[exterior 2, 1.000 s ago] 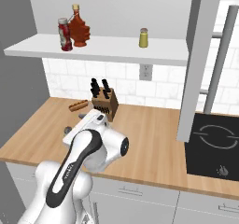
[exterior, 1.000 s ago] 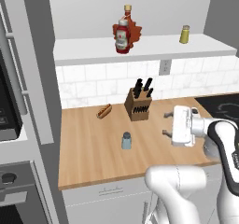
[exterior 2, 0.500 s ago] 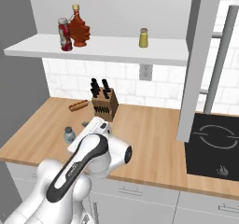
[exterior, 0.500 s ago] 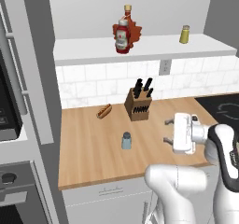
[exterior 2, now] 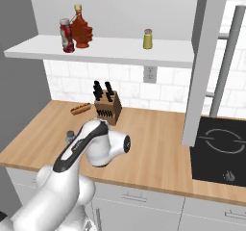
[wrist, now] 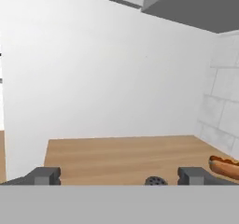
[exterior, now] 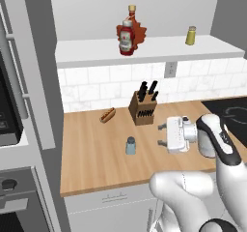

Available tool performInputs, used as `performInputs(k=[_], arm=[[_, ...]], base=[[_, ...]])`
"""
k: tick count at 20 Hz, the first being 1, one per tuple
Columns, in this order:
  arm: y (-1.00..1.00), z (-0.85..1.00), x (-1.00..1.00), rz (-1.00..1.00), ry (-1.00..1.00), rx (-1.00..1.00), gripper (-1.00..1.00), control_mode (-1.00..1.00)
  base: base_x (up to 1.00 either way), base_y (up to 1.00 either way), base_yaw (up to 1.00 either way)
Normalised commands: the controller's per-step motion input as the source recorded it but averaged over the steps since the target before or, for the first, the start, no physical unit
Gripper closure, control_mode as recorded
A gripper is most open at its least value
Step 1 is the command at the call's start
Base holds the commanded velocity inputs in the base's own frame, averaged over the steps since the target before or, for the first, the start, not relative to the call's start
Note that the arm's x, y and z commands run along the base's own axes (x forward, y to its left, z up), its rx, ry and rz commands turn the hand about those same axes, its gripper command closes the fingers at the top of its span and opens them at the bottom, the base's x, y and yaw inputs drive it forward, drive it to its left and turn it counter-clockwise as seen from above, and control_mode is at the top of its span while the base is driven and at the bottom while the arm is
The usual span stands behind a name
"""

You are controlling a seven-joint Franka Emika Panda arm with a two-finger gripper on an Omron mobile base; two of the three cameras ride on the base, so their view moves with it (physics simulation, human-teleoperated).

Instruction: Put the shaker and condiment bottle from the counter next to their counterparts in the cabinet.

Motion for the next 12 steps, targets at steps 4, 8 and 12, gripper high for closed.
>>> performInputs(k=[4,8,12], arm=[[0.42,-0.93,0.14,0.0,0.02,-0.01,-1.0,-1.0],[0.48,-0.56,0.19,0.0,0.0,0.0,-1.0,-1.0],[0.61,-0.44,0.19,0.0,0.0,0.0,-1.0,-1.0]], base=[[0.0,0.0,0.0],[0.0,0.0,0.0],[0.0,0.0,0.0]])
